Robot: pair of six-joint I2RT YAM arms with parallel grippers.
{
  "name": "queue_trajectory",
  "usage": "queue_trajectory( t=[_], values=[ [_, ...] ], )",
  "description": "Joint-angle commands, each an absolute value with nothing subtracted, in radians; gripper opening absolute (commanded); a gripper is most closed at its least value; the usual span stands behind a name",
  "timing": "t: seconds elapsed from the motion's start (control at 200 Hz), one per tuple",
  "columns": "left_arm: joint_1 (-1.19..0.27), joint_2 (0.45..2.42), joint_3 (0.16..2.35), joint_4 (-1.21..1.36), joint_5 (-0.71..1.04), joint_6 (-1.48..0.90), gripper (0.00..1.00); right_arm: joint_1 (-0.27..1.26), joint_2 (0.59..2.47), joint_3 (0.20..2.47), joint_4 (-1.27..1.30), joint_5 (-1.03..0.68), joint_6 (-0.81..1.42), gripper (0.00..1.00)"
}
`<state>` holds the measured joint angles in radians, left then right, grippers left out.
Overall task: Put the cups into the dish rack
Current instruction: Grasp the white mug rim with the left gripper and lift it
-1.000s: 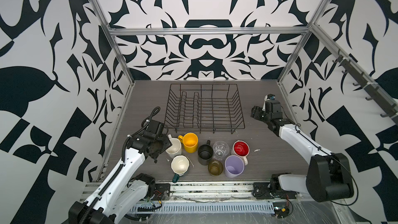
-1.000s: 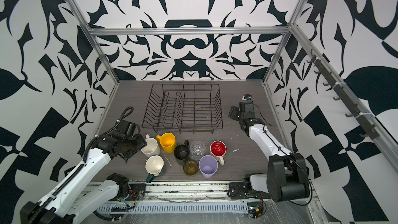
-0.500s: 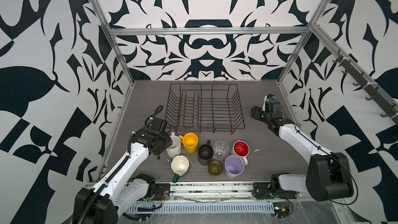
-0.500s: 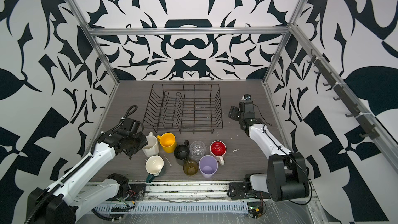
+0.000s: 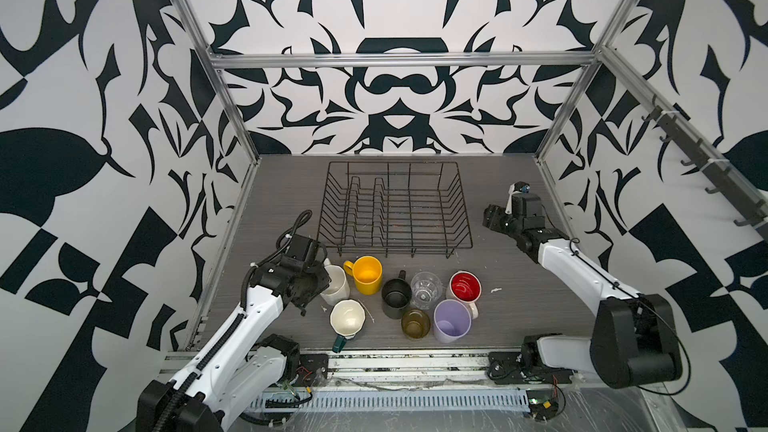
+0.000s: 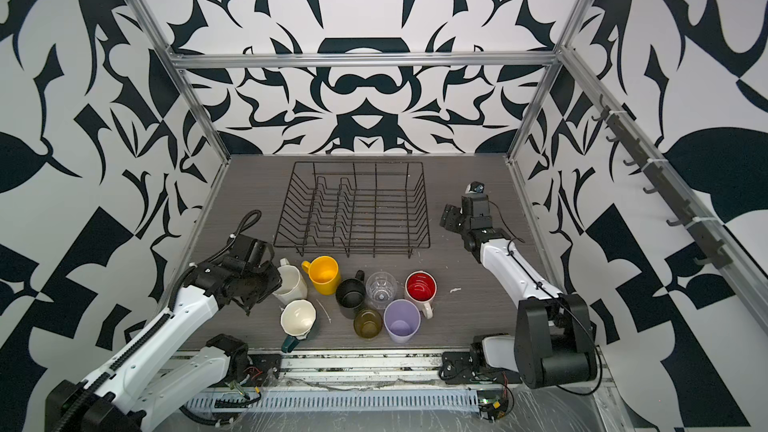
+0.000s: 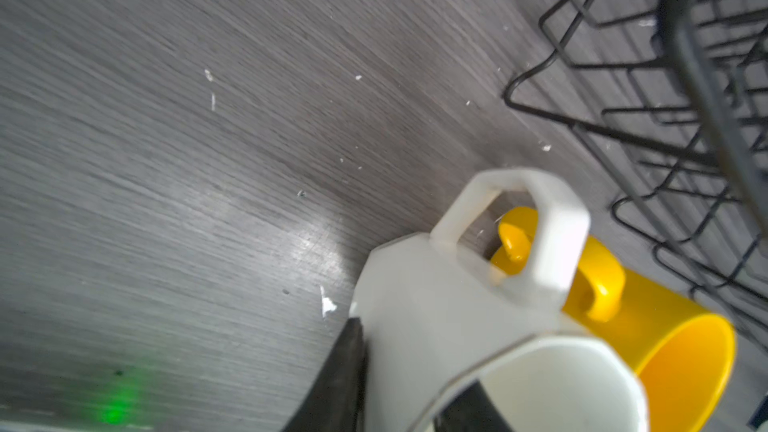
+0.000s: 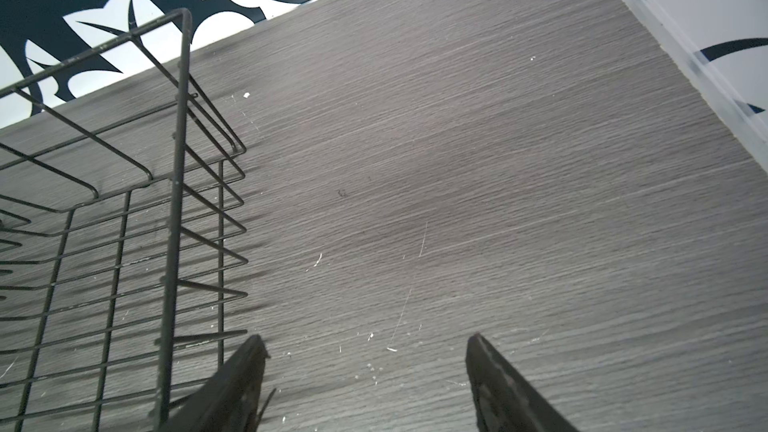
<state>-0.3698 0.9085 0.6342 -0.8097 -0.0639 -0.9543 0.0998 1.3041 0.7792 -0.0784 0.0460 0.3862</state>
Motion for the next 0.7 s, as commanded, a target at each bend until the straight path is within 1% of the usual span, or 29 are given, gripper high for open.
queue_trajectory(
  t=[0.0,0.39,0.565,0.695],
  values=[
    [-0.370,0.893,0.623,-0.865,-0.064,-0.964,0.24,0.100,1.295,0.814,-0.058,0.040,0.388,0.78],
    [-0.371,0.882,0.662,-0.913,-0.077,-0.936,0.01,0.100,1.280,0.809,-0.057,0.041,0.390,0.78],
    [-0.371,0.862,0.686,-0.947,-0.099,-0.935,0.00,0.100,1.280,0.810,-0.057,0.037,0.393,0.78],
    [-0.371,0.828,0.737,-1.001,-0.155,-0.929,0.00,0.100,1.278,0.808,-0.057,0.034,0.394,0.78]
  ],
)
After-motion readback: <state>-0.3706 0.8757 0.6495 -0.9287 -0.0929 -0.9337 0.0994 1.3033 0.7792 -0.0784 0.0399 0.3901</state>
